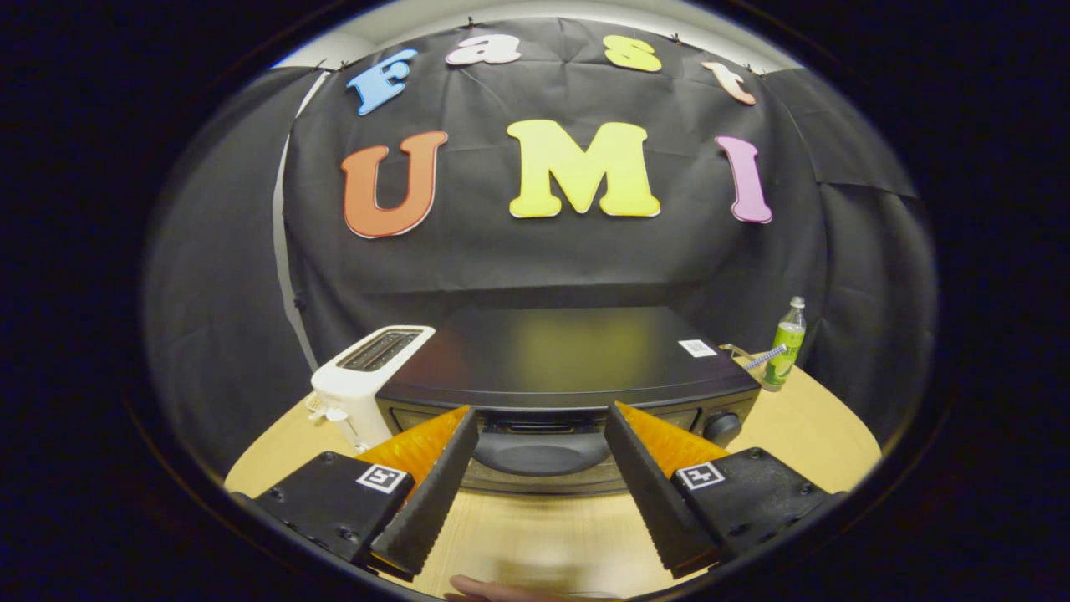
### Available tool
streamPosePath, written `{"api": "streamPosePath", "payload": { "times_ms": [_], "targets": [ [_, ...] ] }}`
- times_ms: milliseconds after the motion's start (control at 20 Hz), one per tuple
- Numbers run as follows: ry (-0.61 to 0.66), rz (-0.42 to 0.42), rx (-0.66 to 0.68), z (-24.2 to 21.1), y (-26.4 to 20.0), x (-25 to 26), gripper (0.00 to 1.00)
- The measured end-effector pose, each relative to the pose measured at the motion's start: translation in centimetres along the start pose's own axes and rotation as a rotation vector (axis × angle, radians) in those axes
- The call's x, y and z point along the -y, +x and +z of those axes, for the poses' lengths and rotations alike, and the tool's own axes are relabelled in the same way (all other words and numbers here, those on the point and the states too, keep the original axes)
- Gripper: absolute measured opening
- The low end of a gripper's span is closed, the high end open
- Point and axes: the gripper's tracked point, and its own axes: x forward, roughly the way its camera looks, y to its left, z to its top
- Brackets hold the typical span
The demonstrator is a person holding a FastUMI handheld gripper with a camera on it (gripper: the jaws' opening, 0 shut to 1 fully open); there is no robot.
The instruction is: Open the toaster oven, put the food inside, and close the toaster oven door.
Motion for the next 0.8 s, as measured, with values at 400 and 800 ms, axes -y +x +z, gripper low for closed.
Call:
{"api": "streamPosePath", "payload": {
  "times_ms": [400,800],
  "targets": [
    [-0.028,-0.054,0.004,-0.9,2.1,0.1,1.00],
    [-0.001,-0.044,-0.009,-2.8,-1.1,0.0,1.00]
  ]
}}
